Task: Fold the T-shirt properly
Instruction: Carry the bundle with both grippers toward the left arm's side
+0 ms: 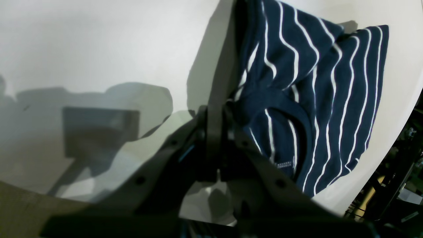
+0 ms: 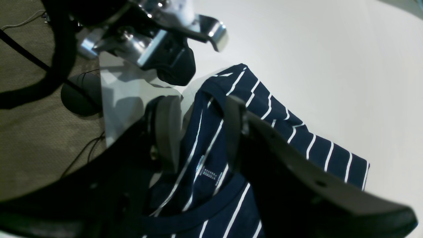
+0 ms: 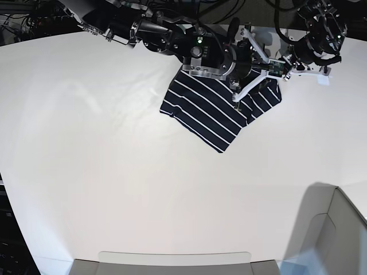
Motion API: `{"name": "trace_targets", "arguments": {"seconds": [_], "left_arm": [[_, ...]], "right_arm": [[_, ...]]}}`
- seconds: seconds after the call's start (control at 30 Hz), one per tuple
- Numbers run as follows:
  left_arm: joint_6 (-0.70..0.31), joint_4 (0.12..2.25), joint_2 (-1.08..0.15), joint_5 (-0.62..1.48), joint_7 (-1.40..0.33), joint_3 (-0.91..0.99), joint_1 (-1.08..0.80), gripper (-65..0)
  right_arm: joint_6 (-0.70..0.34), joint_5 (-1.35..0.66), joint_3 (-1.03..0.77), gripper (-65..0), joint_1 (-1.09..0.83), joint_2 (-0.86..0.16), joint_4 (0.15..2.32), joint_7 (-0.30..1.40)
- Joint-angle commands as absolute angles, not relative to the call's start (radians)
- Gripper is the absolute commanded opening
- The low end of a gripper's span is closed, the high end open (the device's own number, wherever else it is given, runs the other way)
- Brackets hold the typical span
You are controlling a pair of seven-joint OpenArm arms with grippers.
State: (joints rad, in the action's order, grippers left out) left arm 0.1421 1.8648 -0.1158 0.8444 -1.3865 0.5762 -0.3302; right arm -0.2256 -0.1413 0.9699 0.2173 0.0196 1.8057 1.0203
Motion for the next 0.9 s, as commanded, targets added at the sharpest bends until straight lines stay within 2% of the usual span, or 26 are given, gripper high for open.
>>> {"name": "trace_targets", "arguments": {"seconds": [0.0, 0.13, 0.2, 0.33, 0.4, 0.6, 0.7, 0.87], "left_arm": [[0.154, 1.879, -0.124, 0.866, -1.396, 0.581, -0.331, -65.0], [0.154, 1.883, -0.124, 0.872, -1.396, 0.639, -0.328, -65.0], [0.145, 1.891, -0.124, 0.875, -1.396, 0.667, -0.323, -65.0], [0.14, 2.002, -0.124, 0.878, -1.396, 0.616, -0.314, -65.0], [0.14, 2.043, -0.124, 0.901, -1.396, 0.53, -0.291, -65.0], [0.142, 2.038, -0.151, 1.021, -1.396, 0.295, -0.211, -65.0], [0.142, 2.038, -0.154, 1.018, -1.396, 0.191, -0.202, -65.0], [0.143, 2.035, -0.239, 1.015, -1.396, -0.076, -0.202, -65.0]], "right_arm": [[-0.226, -0.14, 0.923, -42.5, 0.239, 0.031, 1.828, 0.993], [-0.226, -0.145, 0.693, -44.5, 0.239, 0.039, 1.839, 0.993], [-0.226, -0.145, 0.588, -47.9, 0.245, 0.039, 1.84, 0.995], [-0.231, -0.14, 0.406, -61.0, 0.259, 0.025, 1.821, 1.0], [-0.232, -0.14, 0.346, -65.0, 0.262, 0.008, 1.791, 1.001], [-0.232, -0.142, 0.294, -64.4, 0.291, -0.079, 1.666, 1.021], [-0.232, -0.142, 0.277, -64.2, 0.291, -0.096, 1.609, 1.021], [-0.234, -0.142, 0.282, -64.2, 0.292, -0.097, 1.504, 1.015]]}}
